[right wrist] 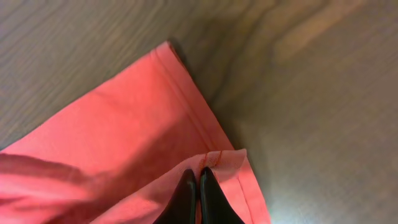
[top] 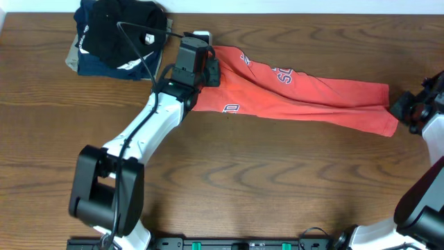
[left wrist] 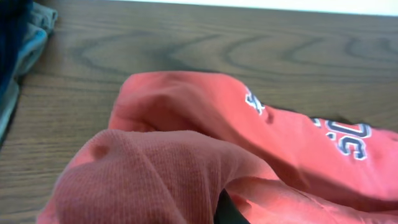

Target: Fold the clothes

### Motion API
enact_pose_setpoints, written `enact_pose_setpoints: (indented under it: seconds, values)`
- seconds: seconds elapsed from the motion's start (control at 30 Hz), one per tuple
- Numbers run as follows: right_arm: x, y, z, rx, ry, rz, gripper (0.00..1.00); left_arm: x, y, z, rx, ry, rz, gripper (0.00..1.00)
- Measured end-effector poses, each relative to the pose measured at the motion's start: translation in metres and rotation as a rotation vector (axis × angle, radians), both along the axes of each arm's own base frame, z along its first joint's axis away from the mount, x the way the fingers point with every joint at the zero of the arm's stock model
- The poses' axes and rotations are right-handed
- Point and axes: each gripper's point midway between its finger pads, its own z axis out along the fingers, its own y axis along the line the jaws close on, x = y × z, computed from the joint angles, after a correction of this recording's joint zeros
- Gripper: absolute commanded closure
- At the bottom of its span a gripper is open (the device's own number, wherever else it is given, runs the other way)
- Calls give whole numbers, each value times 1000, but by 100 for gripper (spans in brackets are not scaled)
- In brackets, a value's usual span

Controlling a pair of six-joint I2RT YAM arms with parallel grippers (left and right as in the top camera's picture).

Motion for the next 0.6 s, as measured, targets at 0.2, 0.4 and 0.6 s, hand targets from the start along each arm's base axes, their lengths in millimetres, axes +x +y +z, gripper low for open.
enact_pose_setpoints:
  seconds: [0.2, 0.4, 0.6]
  values:
    - [21, 14, -28, -4, 5, 56, 83, 10, -4, -41, 17, 38, -2, 27]
    - [33, 24, -35, -13, -5, 92, 17, 14, -5, -45, 24, 29, -10, 2]
    - [24, 18, -38, -4, 25, 82, 1, 4, 9, -50, 57, 85, -3, 2]
